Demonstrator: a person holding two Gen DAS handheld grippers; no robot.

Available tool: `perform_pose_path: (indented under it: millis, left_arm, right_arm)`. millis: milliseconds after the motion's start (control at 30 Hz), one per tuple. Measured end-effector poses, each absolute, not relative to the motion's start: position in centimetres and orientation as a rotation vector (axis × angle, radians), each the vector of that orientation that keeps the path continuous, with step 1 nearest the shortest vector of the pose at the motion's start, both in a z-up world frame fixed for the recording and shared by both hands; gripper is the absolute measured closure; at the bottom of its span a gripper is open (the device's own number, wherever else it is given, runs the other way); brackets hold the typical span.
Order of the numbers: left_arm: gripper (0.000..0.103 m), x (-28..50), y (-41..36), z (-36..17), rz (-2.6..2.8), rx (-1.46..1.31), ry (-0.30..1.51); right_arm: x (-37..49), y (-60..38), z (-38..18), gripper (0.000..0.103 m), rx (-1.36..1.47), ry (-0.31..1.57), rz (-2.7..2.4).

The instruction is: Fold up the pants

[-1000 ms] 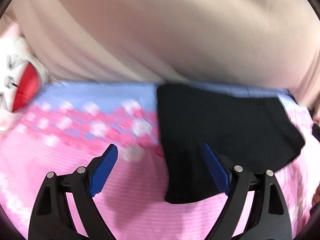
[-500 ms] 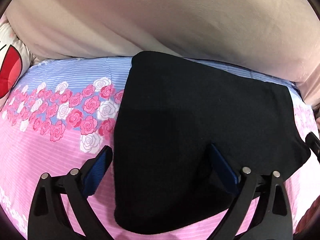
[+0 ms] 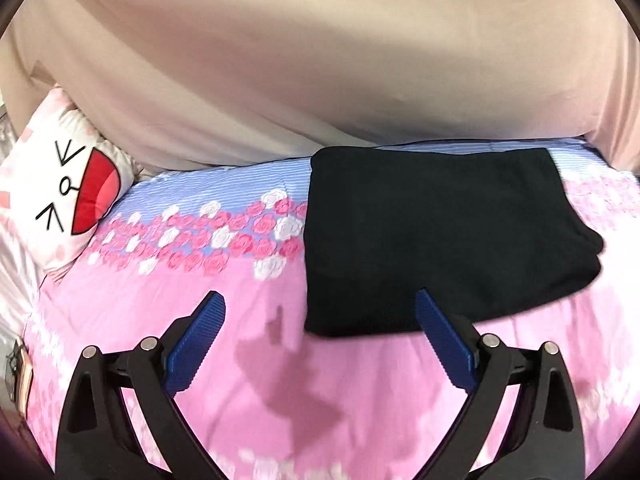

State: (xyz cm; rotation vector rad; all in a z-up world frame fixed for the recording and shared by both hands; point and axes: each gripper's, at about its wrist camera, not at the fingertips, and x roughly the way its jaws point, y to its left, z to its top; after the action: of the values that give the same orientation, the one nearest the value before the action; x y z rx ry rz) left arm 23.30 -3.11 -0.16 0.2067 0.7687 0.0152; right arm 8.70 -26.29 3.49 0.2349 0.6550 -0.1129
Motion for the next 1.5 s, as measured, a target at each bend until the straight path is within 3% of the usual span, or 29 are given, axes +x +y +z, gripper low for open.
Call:
perform_pose_path:
  millis: [167, 300, 533, 633, 867, 967, 1033, 1100, 1167, 1367, 1500]
  left_arm:
    - [0.009, 18.5, -3.2, 0.7, 0.014, 0.222, 0.748]
    - [0.008, 15.0, -2.7, 0.8, -0.019, 0.2, 0.771]
    - [0.006, 9.8, -1.7, 0.1, -0.032, 0.175, 0.81]
    - [0.006, 8.1, -1.2, -0.4, -0.022, 0.155, 0.83]
    - [0.006, 4.8, 0.4, -1.7, 0.009, 0.097, 0.9]
    - [0.006, 2.2, 1.3, 0.3, 0.009, 0.103, 0.883]
    - [0.005, 0.6, 1.8, 2.7, -0.004, 0.08, 0.821]
    - [0.005, -0.9, 2.1, 5.2, -0.003, 0.051, 0.728]
    - [0.005, -1.0, 1.7, 5.7, -0.001, 0.049, 0.688]
    - [0.005, 3.5, -0.8, -0.5, -0.011, 0.096, 0.884]
    - [0.005, 4.3, -0.7, -3.8, 0.014, 0.101, 0.924]
  right_arm:
    - [4.8, -25.0, 3.3, 0.08, 0.229, 0.656, -0.121]
    - [1.9, -23.4, 2.7, 0.068, 0.204, 0.665, -0.117]
    - [-2.5, -21.1, 1.4, 0.066, 0.187, 0.702, -0.095]
    - [-4.0, -20.5, 0.5, 0.059, 0.184, 0.724, -0.097]
    - [-7.8, -19.7, -1.0, 0.057, 0.14, 0.763, -0.122]
    - [-10.1, -20.1, 0.6, 0.057, 0.128, 0.765, -0.117]
    - [-12.1, -20.4, 3.2, 0.051, 0.14, 0.716, -0.098]
    - [-13.4, -20.5, 5.6, 0.027, 0.14, 0.649, -0.102]
    - [-13.4, -20.3, 6.1, 0.025, 0.123, 0.613, -0.126]
    - [-9.2, -19.9, -0.6, 0.025, 0.171, 0.741, -0.157]
    - [-8.5, -19.7, -2.7, 0.025, 0.185, 0.745, -0.207]
